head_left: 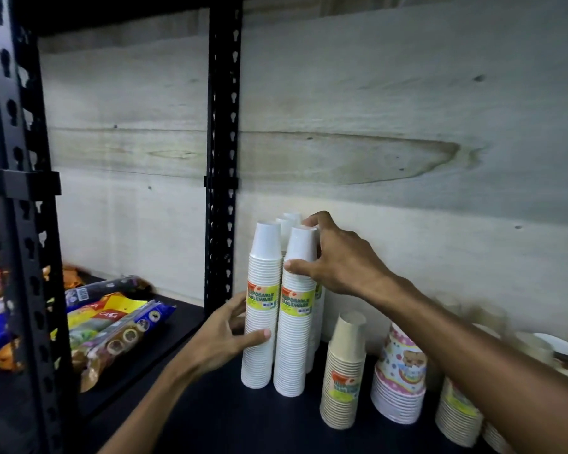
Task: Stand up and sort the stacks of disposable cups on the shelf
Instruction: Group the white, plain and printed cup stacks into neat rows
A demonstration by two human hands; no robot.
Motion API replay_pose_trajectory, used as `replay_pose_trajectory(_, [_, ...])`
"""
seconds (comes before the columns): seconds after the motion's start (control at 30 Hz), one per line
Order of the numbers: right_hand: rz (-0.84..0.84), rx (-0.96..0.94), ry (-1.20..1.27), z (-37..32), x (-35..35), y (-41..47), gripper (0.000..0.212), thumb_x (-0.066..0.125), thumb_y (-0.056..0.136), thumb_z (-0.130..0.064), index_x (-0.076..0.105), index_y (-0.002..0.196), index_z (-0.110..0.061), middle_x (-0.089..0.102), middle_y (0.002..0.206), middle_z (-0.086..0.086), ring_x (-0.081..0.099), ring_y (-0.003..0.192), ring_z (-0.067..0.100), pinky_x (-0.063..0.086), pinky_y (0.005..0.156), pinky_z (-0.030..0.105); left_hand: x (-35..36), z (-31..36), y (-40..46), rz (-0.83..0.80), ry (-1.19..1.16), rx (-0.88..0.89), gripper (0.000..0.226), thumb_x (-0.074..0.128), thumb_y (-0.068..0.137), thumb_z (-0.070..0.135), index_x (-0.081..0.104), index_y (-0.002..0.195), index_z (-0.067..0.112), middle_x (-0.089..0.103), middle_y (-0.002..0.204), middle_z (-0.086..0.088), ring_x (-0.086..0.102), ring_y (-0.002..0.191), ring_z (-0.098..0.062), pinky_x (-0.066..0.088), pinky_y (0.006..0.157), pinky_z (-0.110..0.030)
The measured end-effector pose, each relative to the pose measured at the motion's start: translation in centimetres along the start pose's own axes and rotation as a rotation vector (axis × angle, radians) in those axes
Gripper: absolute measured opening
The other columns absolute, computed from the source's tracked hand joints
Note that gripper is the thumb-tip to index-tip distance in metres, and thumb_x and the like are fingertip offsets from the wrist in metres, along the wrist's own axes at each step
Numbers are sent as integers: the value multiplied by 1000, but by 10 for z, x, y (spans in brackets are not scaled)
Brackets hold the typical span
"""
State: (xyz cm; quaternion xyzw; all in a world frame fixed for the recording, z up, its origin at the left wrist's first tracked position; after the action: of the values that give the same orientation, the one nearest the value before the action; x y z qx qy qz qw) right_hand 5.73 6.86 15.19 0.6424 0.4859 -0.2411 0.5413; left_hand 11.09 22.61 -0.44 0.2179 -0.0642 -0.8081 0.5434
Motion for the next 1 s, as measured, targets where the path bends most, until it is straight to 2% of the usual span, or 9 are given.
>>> replay_pose_trajectory(0.07, [15,-6,-7,-1,1,0,76,73,75,-59,34,133,-28,63,124,3,61,105,27,48,81,36,2,-7,-2,34,-25,-4,65,79,80,10,48,135,24,67,125,11,63,118,-10,54,92,-24])
replay_pose_trajectory(0.17, [18,-5,17,0,1,0,75,70,77,-59,33,134,-28,61,125,3,61,105,26,46,80,35,6,-20,-11,83,16,-5,70,81,79,20,44,138,29,66,126,13,61,120,-8,53,96,-30])
replay_pose_trajectory(0.33, [-28,-13,44,1,-1,-4,70,67,85,-47,31,141,-26,61,129,2,61,109,24,47,89,35,13,-34,-20,109,122,4,71,75,85,25,36,143,39,61,128,25,58,119,4,49,99,-25])
replay_pose_trajectory(0.53, [-1,-47,58,-3,3,-11,71,64,89,-47,27,145,-25,58,136,6,59,117,25,47,98,43,21,-33,-25,116,143,24,62,69,88,36,39,142,35,64,127,22,60,117,3,52,98,-28])
replay_pose_trajectory(0.8, [85,-45,117,1,7,-13,72,64,88,-52,28,145,-28,57,136,5,60,115,24,49,93,38,23,-35,-21,67,125,16,62,65,90,39,34,144,41,62,128,26,59,117,5,50,93,-15])
replay_pose_trajectory(1.0, [120,-38,183,8,11,-14,69,62,85,-56,26,139,-35,58,132,5,63,108,24,52,92,44,22,-39,-17,41,105,-7,63,66,91,36,33,145,42,62,129,25,58,120,3,48,103,-26])
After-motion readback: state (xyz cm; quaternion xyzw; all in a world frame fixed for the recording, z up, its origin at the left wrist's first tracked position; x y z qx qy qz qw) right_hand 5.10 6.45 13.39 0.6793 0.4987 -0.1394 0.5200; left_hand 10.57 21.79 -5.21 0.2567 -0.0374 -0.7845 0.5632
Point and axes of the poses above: each hand's wrist, its own y-axis towards the middle knuckle, its own x-axis out of the palm, z = x × y, the point moved 9 cm from there along y, towards the middle knuckle
